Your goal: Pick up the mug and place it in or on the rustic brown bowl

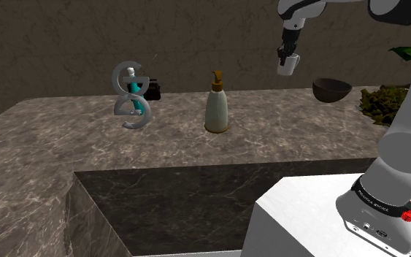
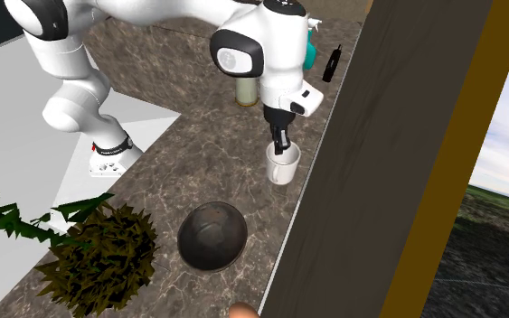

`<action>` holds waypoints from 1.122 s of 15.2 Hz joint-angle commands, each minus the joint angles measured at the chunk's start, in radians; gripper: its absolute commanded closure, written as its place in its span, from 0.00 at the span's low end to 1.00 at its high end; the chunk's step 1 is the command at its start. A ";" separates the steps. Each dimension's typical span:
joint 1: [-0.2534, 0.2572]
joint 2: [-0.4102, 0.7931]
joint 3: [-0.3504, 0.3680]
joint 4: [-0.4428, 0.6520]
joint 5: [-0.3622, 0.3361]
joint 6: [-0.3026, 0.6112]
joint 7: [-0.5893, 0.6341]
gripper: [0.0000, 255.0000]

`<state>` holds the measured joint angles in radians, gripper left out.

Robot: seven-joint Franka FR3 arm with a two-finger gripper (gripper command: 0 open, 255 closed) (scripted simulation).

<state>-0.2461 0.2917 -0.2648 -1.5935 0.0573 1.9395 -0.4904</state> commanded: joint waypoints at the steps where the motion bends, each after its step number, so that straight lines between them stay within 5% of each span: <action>1: 0.000 -0.002 0.000 0.026 -0.001 -0.028 0.001 1.00; 8: -0.003 -0.005 -0.002 0.109 -0.002 -0.114 0.001 1.00; 17: -0.086 -0.176 -0.070 -0.094 -0.029 -0.076 -0.154 1.00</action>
<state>-0.3226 0.1382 -0.3267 -1.6609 0.0328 1.8583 -0.6256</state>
